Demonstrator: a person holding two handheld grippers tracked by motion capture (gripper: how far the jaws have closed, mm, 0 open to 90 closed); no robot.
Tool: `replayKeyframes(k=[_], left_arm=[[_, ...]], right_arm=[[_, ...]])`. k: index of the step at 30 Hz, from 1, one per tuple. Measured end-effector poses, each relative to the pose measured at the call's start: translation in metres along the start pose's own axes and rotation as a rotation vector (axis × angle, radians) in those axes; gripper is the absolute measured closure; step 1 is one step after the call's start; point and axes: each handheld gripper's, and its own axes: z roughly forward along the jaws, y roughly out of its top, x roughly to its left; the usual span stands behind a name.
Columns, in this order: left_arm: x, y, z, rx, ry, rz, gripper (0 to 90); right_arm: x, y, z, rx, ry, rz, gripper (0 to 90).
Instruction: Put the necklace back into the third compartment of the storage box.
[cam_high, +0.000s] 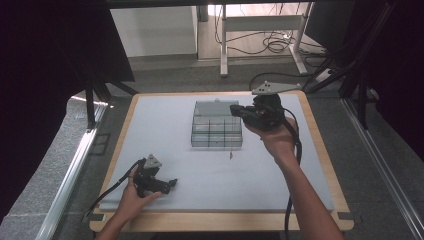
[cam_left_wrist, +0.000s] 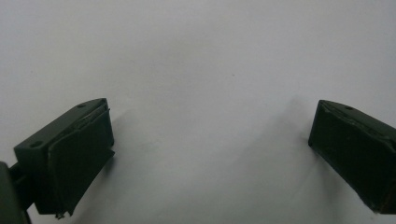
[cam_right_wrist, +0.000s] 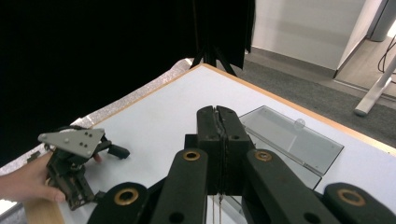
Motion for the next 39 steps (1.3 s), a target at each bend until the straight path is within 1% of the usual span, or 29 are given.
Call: replayKeyframes(k=[2, 7, 8, 11, 12, 17, 18, 25, 30, 31, 32, 39], left_arm=[[0.0, 0.0, 0.0, 0.0, 0.0, 0.0, 0.0], [0.0, 0.0, 0.0, 0.0, 0.0, 0.0, 0.0], [0.0, 0.0, 0.0, 0.0, 0.0, 0.0, 0.0], [0.0, 0.0, 0.0, 0.0, 0.0, -0.001, 0.0], [0.0, 0.0, 0.0, 0.0, 0.0, 0.0, 0.0], [0.0, 0.0, 0.0, 0.0, 0.0, 0.0, 0.0], [0.0, 0.0, 0.0, 0.0, 0.0, 0.0, 0.0], [0.0, 0.0, 0.0, -0.001, 0.0, 0.0, 0.0], [0.0, 0.0, 0.0, -0.001, 0.0, 0.0, 0.0], [0.0, 0.0, 0.0, -0.001, 0.0, 0.0, 0.0], [0.0, 0.0, 0.0, -0.001, 0.0, 0.0, 0.0], [0.0, 0.0, 0.0, 0.0, 0.0, 0.0, 0.0]], right_arm=[[-0.003, 0.004, 0.001, -0.009, -0.005, 0.012, 87.7], [-0.008, 0.009, 0.001, -0.016, -0.017, 0.021, 87.7], [-0.011, 0.011, 0.003, -0.014, -0.027, 0.023, 87.7], [-0.013, 0.013, 0.004, -0.013, -0.037, 0.026, 87.7], [-0.017, 0.015, 0.005, -0.015, -0.049, 0.031, 87.7], [-0.022, 0.018, 0.008, -0.015, -0.068, 0.043, 87.6], [-0.025, 0.019, 0.009, -0.015, -0.078, 0.046, 87.6], [-0.032, 0.022, 0.014, -0.013, -0.103, 0.053, 87.6], [-0.04, 0.023, 0.024, -0.014, -0.13, 0.073, 87.7], [-0.043, 0.024, 0.028, -0.015, -0.135, 0.079, 87.7], [-0.044, 0.024, 0.03, -0.012, -0.141, 0.077, 87.7], [-0.049, 0.024, 0.041, -0.005, -0.148, 0.09, 87.7]])
